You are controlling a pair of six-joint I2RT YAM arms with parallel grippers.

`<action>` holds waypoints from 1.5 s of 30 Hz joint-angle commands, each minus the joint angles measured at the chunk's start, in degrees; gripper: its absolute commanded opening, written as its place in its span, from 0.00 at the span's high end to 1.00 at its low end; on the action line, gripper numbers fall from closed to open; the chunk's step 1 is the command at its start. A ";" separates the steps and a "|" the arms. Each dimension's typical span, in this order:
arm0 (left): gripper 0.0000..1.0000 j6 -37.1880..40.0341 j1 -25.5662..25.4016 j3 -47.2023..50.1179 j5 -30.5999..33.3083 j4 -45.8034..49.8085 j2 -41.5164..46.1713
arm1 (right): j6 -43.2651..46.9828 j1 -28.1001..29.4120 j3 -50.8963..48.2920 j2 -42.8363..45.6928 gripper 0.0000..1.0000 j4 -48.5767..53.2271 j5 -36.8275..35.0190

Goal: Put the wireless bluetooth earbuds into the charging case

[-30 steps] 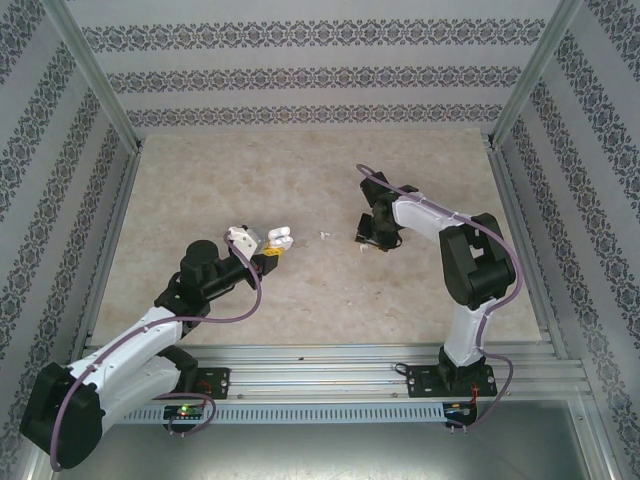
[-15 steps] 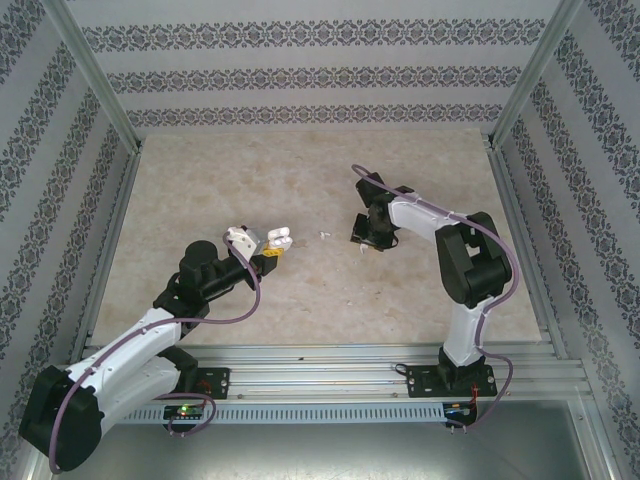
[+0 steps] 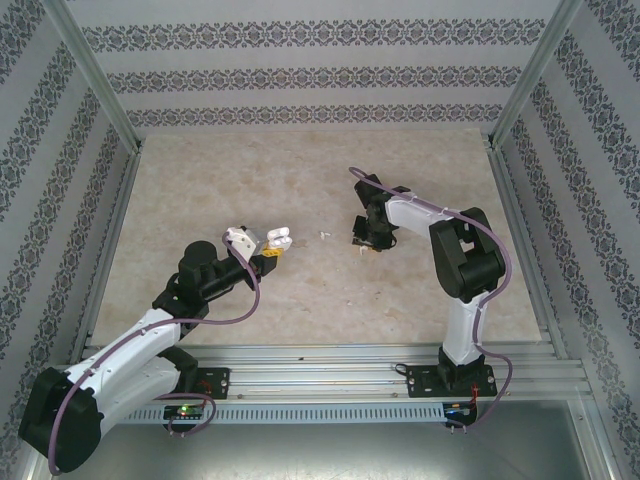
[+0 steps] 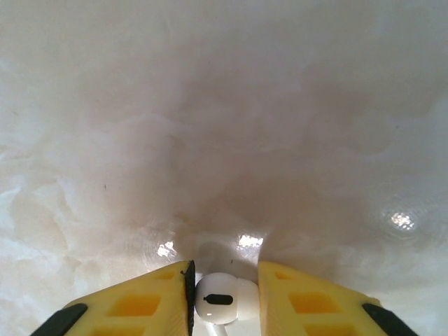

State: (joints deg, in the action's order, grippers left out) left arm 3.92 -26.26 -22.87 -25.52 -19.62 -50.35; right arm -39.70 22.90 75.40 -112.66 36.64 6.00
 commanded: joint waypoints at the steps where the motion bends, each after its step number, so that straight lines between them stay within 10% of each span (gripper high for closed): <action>1: 1.00 0.82 -0.63 -0.94 -1.52 0.02 0.81 | 0.94 0.33 0.98 -0.86 0.76 0.72 0.06; 21: 1.00 -1.53 -0.65 -0.77 -5.35 -6.87 -2.83 | 4.12 7.31 2.59 16.05 0.82 6.21 -11.18; 34: 1.00 -5.73 -0.90 -1.20 -7.51 -14.33 -5.93 | 11.47 30.28 4.97 34.07 0.81 -2.37 -31.14; 45: 1.00 -10.28 -1.12 -1.56 -8.15 -19.97 -7.12 | 15.07 39.24 2.45 32.23 0.80 -16.54 -28.29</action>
State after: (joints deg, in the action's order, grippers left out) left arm -3.84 -26.44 -22.87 -31.79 -34.11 -57.71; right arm -25.47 61.84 79.11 -79.13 25.15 -22.94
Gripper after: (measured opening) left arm 0.192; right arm 0.197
